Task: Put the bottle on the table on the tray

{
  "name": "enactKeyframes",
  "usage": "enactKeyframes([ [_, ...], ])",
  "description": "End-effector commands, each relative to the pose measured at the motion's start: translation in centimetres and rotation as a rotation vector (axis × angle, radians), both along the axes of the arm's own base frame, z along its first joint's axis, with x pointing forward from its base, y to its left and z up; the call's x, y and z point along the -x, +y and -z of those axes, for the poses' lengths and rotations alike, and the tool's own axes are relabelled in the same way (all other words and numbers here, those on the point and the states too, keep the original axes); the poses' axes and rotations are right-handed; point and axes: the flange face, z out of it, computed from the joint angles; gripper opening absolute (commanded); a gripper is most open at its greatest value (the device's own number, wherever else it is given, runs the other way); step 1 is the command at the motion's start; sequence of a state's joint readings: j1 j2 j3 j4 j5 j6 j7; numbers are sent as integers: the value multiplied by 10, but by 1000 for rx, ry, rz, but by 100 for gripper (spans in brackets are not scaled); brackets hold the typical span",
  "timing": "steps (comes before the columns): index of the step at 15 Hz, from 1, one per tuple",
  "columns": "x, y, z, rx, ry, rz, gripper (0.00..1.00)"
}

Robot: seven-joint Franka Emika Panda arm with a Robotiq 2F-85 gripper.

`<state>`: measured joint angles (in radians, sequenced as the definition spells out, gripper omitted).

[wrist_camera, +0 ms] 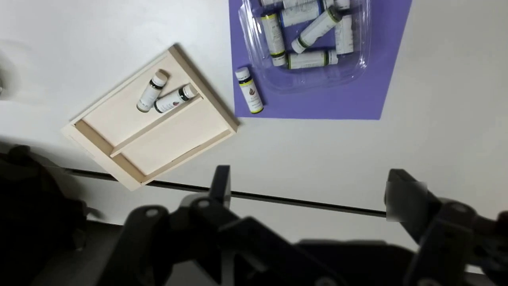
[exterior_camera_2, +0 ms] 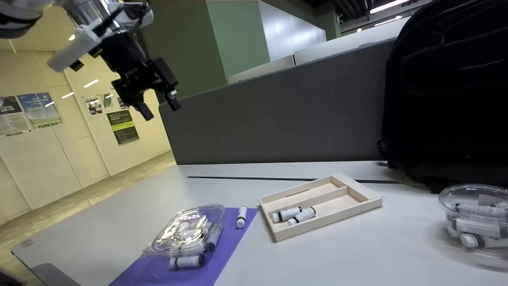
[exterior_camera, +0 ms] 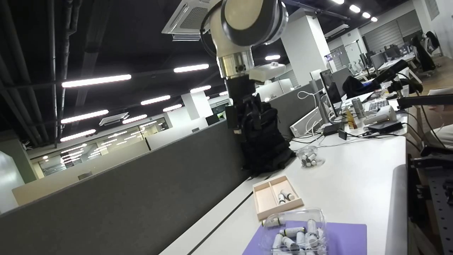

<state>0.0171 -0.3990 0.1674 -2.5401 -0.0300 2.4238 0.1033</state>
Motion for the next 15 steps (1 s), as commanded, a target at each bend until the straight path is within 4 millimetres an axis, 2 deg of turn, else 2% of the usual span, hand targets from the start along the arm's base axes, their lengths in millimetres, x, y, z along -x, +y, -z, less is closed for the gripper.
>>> enactKeyframes([
  [1, -39, -27, 39, -62, 22, 71, 100],
  [2, -45, -33, 48, -98, 42, 84, 100],
  [3, -25, -24, 37, -56, 23, 57, 100],
  [5, -36, -36, 55, -80, 49, 77, 100],
  [9, -43, -34, 55, -87, 49, 75, 100],
  [12, -68, -58, 75, -103, 90, 113, 100],
  [15, -95, -79, 105, -113, 106, 105, 100],
])
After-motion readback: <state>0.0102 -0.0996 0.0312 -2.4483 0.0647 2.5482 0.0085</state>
